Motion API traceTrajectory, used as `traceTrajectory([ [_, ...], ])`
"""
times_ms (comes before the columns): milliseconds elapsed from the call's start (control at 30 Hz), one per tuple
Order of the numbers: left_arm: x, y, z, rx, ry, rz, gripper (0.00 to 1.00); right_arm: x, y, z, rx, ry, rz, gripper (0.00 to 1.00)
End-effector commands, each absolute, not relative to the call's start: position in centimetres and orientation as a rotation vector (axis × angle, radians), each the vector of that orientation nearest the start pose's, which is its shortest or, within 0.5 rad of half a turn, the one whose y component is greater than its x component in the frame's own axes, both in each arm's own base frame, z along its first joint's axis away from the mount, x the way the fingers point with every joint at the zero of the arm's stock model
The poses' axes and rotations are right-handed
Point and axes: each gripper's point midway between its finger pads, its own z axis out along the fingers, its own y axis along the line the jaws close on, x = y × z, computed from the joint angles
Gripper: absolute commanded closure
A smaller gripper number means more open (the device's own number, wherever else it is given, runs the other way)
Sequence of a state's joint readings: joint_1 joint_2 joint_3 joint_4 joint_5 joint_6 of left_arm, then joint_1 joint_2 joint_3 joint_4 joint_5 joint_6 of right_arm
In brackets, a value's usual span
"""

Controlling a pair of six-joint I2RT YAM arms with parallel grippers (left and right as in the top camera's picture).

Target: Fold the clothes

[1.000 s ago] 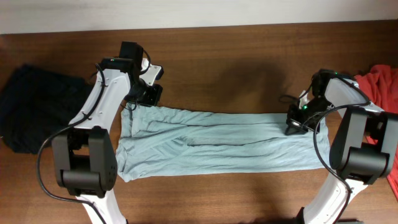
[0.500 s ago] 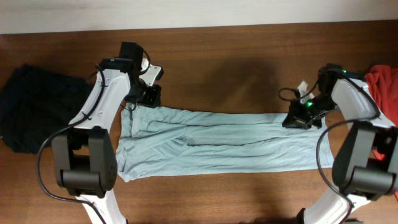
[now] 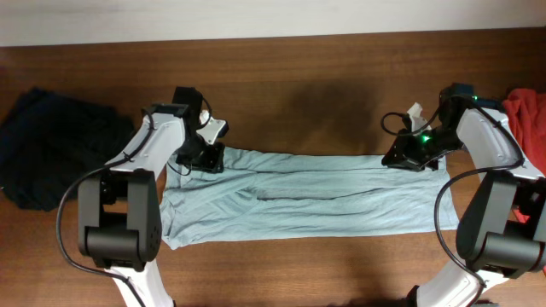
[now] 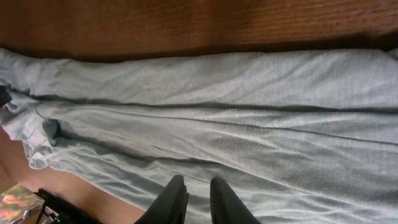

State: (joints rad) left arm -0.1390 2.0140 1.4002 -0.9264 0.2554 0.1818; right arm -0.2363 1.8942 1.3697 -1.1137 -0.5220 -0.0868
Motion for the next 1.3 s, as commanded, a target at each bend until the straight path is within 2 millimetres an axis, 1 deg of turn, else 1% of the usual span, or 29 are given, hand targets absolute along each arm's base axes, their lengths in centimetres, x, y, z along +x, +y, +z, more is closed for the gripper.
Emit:
traceTrajectory([
  [0, 36.3, -10.2, 2.5, 0.514, 3.021, -0.446, 0.97, 34.4, 1.1, 7.5, 0.212, 2.983, 0.829, 0.8],
  [33, 36.1, -10.4, 2.5, 0.513, 3.028, -0.468, 1.0, 34.5, 1.1, 7.5, 0.212, 2.983, 0.828, 0.81],
  [200, 34.6, -11.6, 3.3, 0.505, 3.05, -0.609, 0.99, 34.7, 1.0, 7.5, 0.207, 2.973, 0.823, 0.81],
  [267, 34.3, -12.5, 4.2, 0.502, 3.028, -0.699, 1.0, 34.8, 1.0, 7.5, 0.205, 2.97, 0.821, 0.81],
  [367, 34.0, -13.3, 5.7, 0.501, 2.993, -0.778, 1.0, 34.8, 1.0, 7.5, 0.205, 2.969, 0.82, 0.81],
  [400, 34.1, -13.2, 5.9, 0.503, 2.991, -0.765, 1.0, 34.8, 1.0, 7.5, 0.205, 2.969, 0.82, 0.81],
  [467, 34.5, -11.8, 5.9, 0.507, 3.001, -0.629, 0.99, 34.8, 1.0, 7.5, 0.205, 2.97, 0.82, 0.81],
  [500, 35.0, -10.3, 5.4, 0.496, 3.017, -0.482, 0.91, 34.8, 1.0, 7.5, 0.205, 2.969, 0.82, 0.81],
  [533, 35.4, -9.4, 5.2, 0.481, 3.025, -0.392, 0.86, 34.8, 1.0, 7.5, 0.205, 2.97, 0.82, 0.81],
  [600, 36.3, -7.9, 4.7, 0.476, 3.017, -0.237, 0.64, 34.8, 1.0, 7.5, 0.205, 2.969, 0.82, 0.81],
  [700, 37.1, -7.7, 4.4, 0.474, 2.983, -0.206, 0.43, 34.8, 1.0, 7.5, 0.205, 2.97, 0.82, 0.81],
  [733, 37.2, -7.7, 4.2, 0.474, 2.979, -0.206, 0.37, 34.8, 1.0, 7.5, 0.205, 2.97, 0.82, 0.81],
  [767, 37.0, -7.7, 3.8, 0.475, 2.979, -0.212, 0.31, 34.8, 1.0, 7.5, 0.205, 2.97, 0.821, 0.81],
  [800, 36.8, -7.8, 3.5, 0.477, 2.982, -0.218, 0.28, 34.8, 1.0, 7.5, 0.205, 2.97, 0.82, 0.81],
  [833, 36.3, -8.1, 3.0, 0.516, 2.982, -0.25, 0.26, 34.8, 1.0, 7.5, 0.205, 2.97, 0.82, 0.81],
  [933, 35.1, -8.7, 2.2, 0.57, 2.992, -0.328, 0.27, 34.8, 1.0, 7.5, 0.205, 2.97, 0.821, 0.81],
  [967, 34.6, -8.9, 2.0, 0.575, 3.0, -0.347, 0.34, 34.8, 1.0, 7.5, 0.205, 2.97, 0.821, 0.81],
  [1000, 34.6, -8.8, 1.9, 0.575, 3.003, -0.346, 0.39, 34.8, 1.0, 7.5, 0.205, 2.97, 0.821, 0.81],
  [1067, 34.8, -8.9, 1.9, 0.574, 2.994, -0.345, 0.63, 34.8, 1.0, 7.5, 0.205, 2.97, 0.821, 0.81],
  [1100, 34.9, -8.9, 1.9, 0.574, 2.986, -0.344, 0.71, 34.8, 1.0, 7.5, 0.206, 2.97, 0.821, 0.81],
  [1133, 35.2, -8.9, 1.9, 0.574, 2.977, -0.342, 0.82, 34.8, 1.0, 7.5, 0.206, 2.97, 0.821, 0.81],
  [1200, 35.6, -9.0, 2.0, 0.573, 2.961, -0.341, 0.95, 34.8, 1.0, 7.5, 0.21, 2.97, 0.821, 0.81],
  [1233, 35.7, -9.2, 2.2, 0.573, 2.955, -0.356, 0.99, 34.8, 1.0, 7.5, 0.21, 2.971, 0.821, 0.81],
  [1267, 35.7, -9.4, 2.5, 0.573, 2.949, -0.372, 1.0, 34.8, 1.0, 7.5, 0.211, 2.972, 0.822, 0.81],
])
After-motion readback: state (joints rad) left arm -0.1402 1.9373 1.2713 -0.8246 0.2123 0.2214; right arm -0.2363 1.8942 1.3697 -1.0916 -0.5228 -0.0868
